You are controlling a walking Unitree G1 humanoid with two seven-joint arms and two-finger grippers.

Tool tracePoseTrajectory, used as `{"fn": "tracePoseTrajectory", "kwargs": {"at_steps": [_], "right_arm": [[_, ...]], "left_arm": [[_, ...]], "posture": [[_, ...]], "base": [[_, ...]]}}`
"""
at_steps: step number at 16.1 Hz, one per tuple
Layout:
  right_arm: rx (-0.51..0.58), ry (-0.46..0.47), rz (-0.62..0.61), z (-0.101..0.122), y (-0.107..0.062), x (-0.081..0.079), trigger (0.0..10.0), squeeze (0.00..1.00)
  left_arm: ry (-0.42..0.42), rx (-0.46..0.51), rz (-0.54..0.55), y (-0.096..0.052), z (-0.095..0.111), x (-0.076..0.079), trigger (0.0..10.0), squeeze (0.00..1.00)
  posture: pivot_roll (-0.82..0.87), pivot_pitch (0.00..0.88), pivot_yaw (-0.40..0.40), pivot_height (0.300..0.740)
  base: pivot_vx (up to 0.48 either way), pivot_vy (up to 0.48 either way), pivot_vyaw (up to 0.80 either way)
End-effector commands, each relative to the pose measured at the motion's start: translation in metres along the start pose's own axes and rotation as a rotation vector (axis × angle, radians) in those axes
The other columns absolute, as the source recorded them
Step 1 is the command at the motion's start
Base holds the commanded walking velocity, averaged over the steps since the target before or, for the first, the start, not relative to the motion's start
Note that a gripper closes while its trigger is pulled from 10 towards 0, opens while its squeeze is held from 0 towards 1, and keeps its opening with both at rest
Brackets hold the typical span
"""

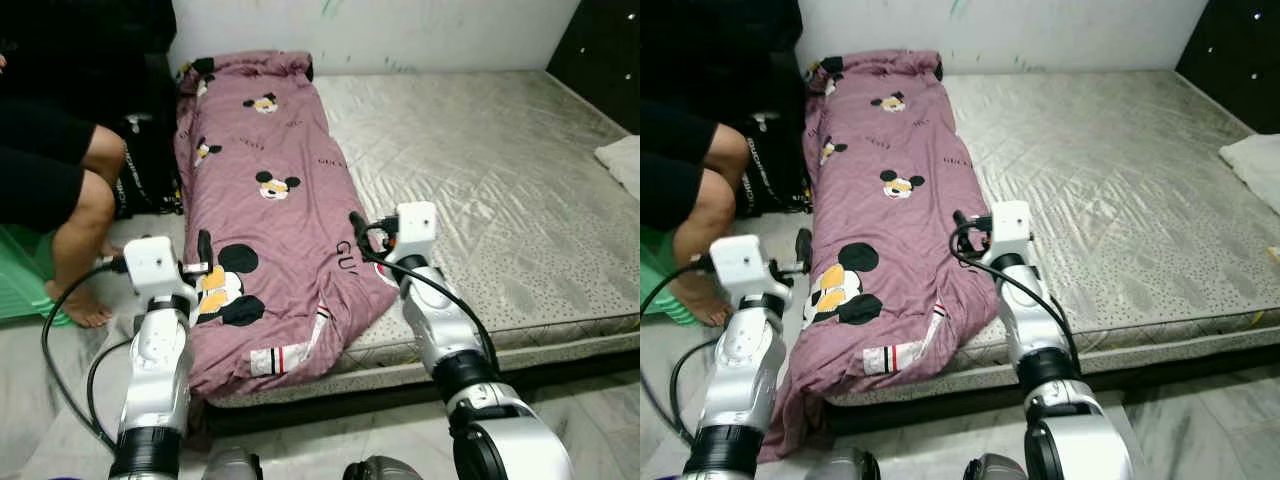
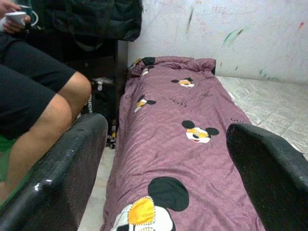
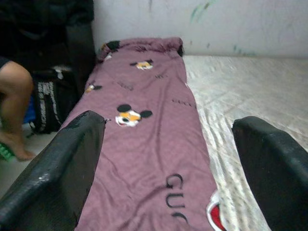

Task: Clean up the room

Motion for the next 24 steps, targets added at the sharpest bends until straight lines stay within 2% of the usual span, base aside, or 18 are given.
{"fn": "tracePoseTrajectory", "kwargs": {"at_steps": [1,2,3,5,6,7,11,12,14,16,17,19,24], "right_arm": [[-0.001,-0.001,-0.015,0.001,-0.002,0.004,10.0,0.0],[-0.005,0.0,-0.017,-0.001,-0.003,0.004,10.0,0.0],[-0.013,0.004,-0.018,-0.004,-0.005,0.004,10.0,0.0],[-0.013,0.01,-0.014,-0.005,-0.007,0.003,10.0,0.0],[-0.009,0.013,-0.017,-0.004,-0.008,0.005,10.0,0.0],[-0.007,0.015,-0.021,-0.003,-0.009,0.007,10.0,0.0],[0.017,-0.025,-0.008,0.005,-0.025,0.021,10.0,0.0],[0.018,-0.034,-0.003,0.006,-0.029,0.023,10.0,0.0],[0.006,-0.068,0.018,0.004,-0.051,0.027,10.0,0.0],[-0.022,-0.084,0.014,-0.002,-0.067,0.035,10.0,0.0],[-0.029,-0.088,0.012,-0.003,-0.07,0.038,10.0,0.0],[-0.046,-0.1,0.01,-0.005,-0.073,0.041,10.0,0.0],[-0.066,-0.094,0.028,-0.002,-0.078,0.035,10.0,0.0]], "left_arm": [[0.014,0.024,-0.032,-0.002,0.008,0.004,10.0,0.0],[0.012,0.033,-0.047,-0.005,0.01,0.006,10.0,0.0],[0.077,0.064,0.0,-0.008,0.016,-0.002,10.0,0.0],[0.071,0.064,-0.036,-0.012,0.012,-0.003,10.0,0.0],[0.075,0.031,-0.025,-0.017,0.002,-0.008,10.0,0.0],[0.086,0.024,-0.021,-0.019,0.001,-0.01,10.0,0.0],[0.099,0.014,-0.043,-0.032,0.005,-0.013,10.0,0.0],[0.099,0.013,-0.049,-0.037,0.006,-0.013,10.0,0.0],[0.117,-0.003,-0.052,-0.057,0.005,-0.019,10.0,0.0],[0.128,-0.054,-0.036,-0.075,-0.008,-0.028,10.0,0.0],[0.123,-0.063,-0.038,-0.079,-0.01,-0.028,10.0,0.0],[0.123,-0.065,-0.049,-0.077,-0.009,-0.025,10.0,0.0],[0.119,-0.071,-0.061,-0.075,-0.005,-0.022,10.0,0.0]], "posture": [[-0.01,0.0,-0.026,0.74],[-0.01,0.0,-0.027,0.74],[0.0,0.0,-0.028,0.74],[0.0,0.0,-0.029,0.74],[0.0,0.0,-0.029,0.74],[0.0,0.0,-0.029,0.74],[0.0,0.0,-0.028,0.74],[0.0,0.002,-0.028,0.74],[0.0,0.021,-0.029,0.74],[0.0,0.027,-0.03,0.74],[0.0,0.029,-0.03,0.74],[0.0,0.029,-0.032,0.74],[-0.01,0.034,-0.028,0.74]], "base": [[0.0,0.0,0.0],[0.0,0.0,0.0],[0.0,0.0,0.0],[0.0,0.0,0.0],[0.0,0.0,0.0],[0.0,0.0,0.0],[0.0,0.0,0.0],[0.0,0.0,0.0],[0.0,0.0,0.0],[0.0,0.0,0.0],[0.0,0.0,0.0],[0.0,0.0,0.0],[0.0,0.0,0.0]]}}
Point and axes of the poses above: a point about 5 cm out from each wrist's last joint towards the gripper, its own y axis pointing out of the wrist towards the gripper, its own z axis along the axis of the wrist's last joint, x = y × z, the point moved 6 cm from there along y, pointing out of the wrist towards the gripper, and after that the axes turned 3 degrees about y, right-handed, at the moved point
